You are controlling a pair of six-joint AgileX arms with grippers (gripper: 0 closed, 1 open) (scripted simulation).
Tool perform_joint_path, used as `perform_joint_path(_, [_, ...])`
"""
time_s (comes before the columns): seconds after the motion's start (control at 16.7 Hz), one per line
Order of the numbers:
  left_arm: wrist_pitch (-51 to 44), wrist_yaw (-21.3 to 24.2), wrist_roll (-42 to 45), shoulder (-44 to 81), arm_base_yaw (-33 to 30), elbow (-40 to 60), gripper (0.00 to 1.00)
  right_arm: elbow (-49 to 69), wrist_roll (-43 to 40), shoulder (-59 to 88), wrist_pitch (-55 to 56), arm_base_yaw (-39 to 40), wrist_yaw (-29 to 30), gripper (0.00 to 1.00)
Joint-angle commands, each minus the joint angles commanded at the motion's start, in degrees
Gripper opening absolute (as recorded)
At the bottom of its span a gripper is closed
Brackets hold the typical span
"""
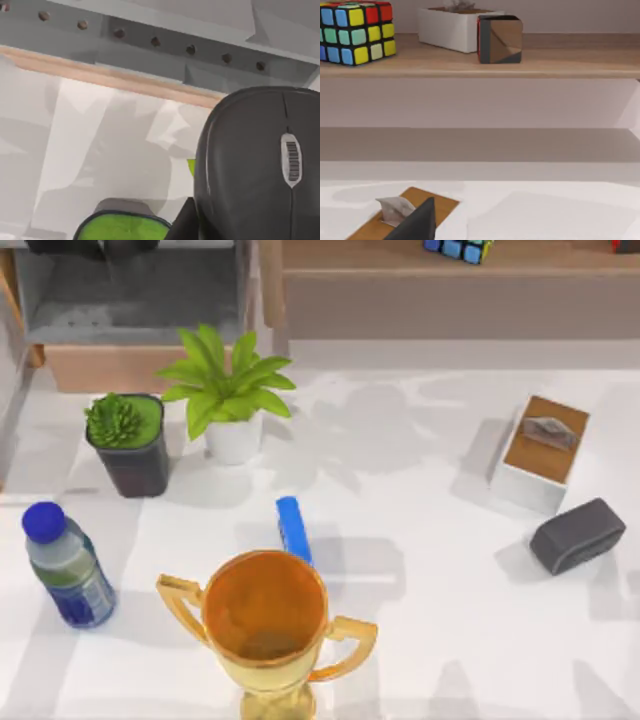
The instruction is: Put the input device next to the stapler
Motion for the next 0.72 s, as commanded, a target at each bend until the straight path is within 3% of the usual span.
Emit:
perform_joint_path(0.42, [4.84,-0.44,-14.23,3.23,-20.80,-9.41,0.00,0.00,0.00,0.00,0.00,0.00,0.00,1.00])
perform_joint_path(0.72, [7.48,-0.83,-21.42,8.10,-30.88,-15.94,0.00,0.00,0.00,0.00,0.00,0.00,0.00,1.00])
